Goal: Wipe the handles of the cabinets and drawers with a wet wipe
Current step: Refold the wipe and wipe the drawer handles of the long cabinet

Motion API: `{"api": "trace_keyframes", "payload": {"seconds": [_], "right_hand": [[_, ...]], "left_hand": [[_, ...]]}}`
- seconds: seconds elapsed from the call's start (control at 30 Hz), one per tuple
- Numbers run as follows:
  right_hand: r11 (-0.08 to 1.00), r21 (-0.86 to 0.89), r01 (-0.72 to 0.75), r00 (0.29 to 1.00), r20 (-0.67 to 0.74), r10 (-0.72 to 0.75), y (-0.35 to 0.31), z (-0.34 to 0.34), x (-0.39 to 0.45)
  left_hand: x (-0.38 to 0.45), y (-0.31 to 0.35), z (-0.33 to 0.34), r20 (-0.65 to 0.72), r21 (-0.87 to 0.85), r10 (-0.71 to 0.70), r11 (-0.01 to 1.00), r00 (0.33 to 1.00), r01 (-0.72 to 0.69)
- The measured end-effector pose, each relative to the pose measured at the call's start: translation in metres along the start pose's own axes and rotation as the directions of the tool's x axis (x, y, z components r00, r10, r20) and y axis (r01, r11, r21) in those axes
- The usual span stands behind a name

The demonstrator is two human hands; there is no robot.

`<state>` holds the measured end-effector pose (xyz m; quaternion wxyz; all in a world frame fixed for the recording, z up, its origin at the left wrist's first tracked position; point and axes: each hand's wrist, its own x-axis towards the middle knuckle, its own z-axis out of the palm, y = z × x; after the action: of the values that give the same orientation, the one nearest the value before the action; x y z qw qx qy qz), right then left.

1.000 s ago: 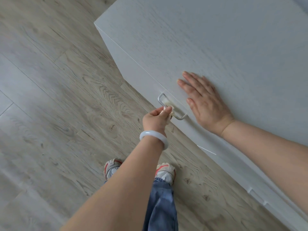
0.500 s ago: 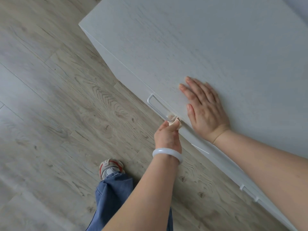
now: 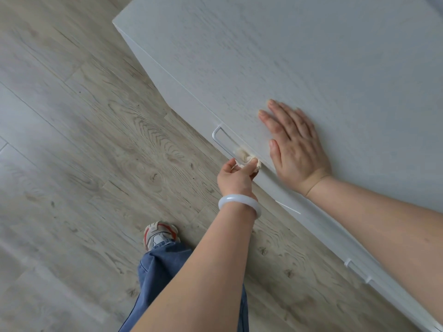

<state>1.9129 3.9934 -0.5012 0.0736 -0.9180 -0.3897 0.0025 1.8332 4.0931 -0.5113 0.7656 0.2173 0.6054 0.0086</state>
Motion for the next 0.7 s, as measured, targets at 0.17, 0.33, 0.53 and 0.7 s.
{"api": "trace_keyframes", "payload": {"seconds": [0.17, 0.33, 0.53, 0.7], "right_hand": [[1.000, 0.003, 0.002, 1.000, 0.001, -0.002, -0.001, 0.000, -0.001], [1.000, 0.010, -0.004, 1.000, -0.003, 0.004, 0.000, 0.001, -0.001], [1.000, 0.012, -0.005, 1.000, -0.020, 0.005, -0.001, 0.002, -0.001], [1.000, 0.012, -0.005, 1.000, -0.023, 0.006, -0.001, 0.001, -0.001]], "left_hand": [[0.005, -0.004, -0.007, 0.060, 0.001, 0.079, 0.997, 0.995, -0.079], [0.011, 0.002, -0.022, 0.125, 0.074, 0.100, 0.991, 0.987, -0.110], [0.028, 0.012, -0.032, 0.335, 0.161, 0.018, 0.984, 0.942, -0.076], [0.042, 0.019, -0.044, 0.492, 0.212, -0.036, 0.974, 0.870, -0.080]]}}
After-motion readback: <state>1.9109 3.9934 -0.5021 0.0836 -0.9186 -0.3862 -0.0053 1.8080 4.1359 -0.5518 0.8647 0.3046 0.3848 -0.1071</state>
